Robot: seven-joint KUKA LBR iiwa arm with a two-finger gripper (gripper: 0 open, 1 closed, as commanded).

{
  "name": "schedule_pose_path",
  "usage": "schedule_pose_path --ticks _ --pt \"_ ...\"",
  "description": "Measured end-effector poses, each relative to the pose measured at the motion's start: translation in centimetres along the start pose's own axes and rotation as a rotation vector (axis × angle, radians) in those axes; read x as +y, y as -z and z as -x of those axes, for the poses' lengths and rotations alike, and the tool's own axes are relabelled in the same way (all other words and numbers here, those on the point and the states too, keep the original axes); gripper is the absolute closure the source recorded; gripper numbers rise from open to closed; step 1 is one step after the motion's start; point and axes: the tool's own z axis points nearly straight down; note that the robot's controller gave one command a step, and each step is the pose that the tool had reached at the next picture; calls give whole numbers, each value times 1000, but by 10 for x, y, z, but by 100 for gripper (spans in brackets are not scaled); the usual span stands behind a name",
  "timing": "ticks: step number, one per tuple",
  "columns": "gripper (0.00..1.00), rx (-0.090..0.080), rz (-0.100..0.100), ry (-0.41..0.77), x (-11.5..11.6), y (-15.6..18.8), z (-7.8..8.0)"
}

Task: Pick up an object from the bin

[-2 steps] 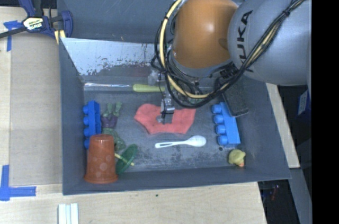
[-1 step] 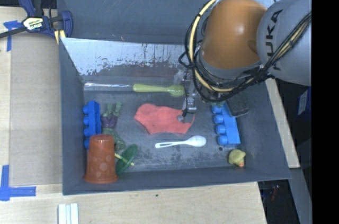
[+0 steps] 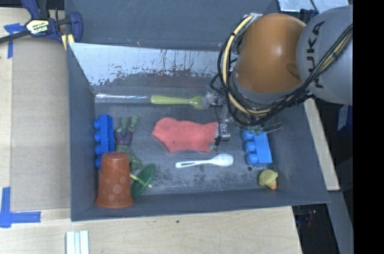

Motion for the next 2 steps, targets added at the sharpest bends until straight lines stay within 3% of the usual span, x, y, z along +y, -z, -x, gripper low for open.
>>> schedule_pose_path --ticks 1,2 --pt "0 -12 1 -10 -21 -69 -9" --pt "100 -16 3 -110 17 -93 4"
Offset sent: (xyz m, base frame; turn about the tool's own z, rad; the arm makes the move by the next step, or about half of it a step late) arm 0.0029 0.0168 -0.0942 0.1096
